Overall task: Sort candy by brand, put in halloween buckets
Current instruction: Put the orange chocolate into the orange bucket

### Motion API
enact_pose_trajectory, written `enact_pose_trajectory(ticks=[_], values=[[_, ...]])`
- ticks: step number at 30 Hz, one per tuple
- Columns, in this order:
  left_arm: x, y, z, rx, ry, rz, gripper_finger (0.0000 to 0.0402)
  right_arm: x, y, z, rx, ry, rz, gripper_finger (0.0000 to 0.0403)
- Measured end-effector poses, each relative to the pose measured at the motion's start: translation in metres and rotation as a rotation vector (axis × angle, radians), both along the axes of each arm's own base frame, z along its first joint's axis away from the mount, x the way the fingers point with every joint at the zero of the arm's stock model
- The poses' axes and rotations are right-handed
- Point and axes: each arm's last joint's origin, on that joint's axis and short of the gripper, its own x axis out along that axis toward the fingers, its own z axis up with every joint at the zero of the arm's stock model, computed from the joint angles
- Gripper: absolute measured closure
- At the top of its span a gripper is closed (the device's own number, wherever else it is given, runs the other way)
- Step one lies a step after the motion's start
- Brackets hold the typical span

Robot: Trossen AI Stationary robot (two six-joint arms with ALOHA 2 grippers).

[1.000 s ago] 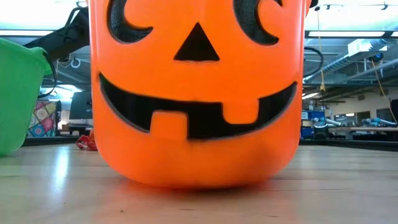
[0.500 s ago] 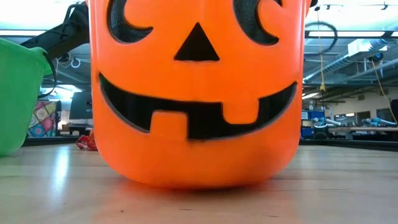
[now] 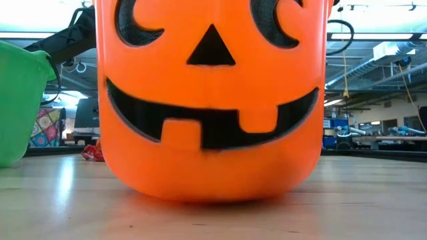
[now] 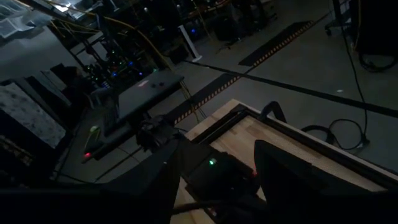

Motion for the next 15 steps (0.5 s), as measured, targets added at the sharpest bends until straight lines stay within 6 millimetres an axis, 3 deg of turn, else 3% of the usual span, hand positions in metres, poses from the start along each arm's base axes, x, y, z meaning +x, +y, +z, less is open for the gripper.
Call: enact_pose_trajectory(ticks=[7,15], values=[[0.003,0.007,-0.036,-0.024,0.076,-0.003,0.0113,0.0,0.0,0.0,0.015,-0.005,-0.004,0.0188],[0.01,0.016,-0.047,-0.016,0.024,0.008,0.0129,0.0,0.0,0.0,0.028,-0.01,-0.006,0.0188]])
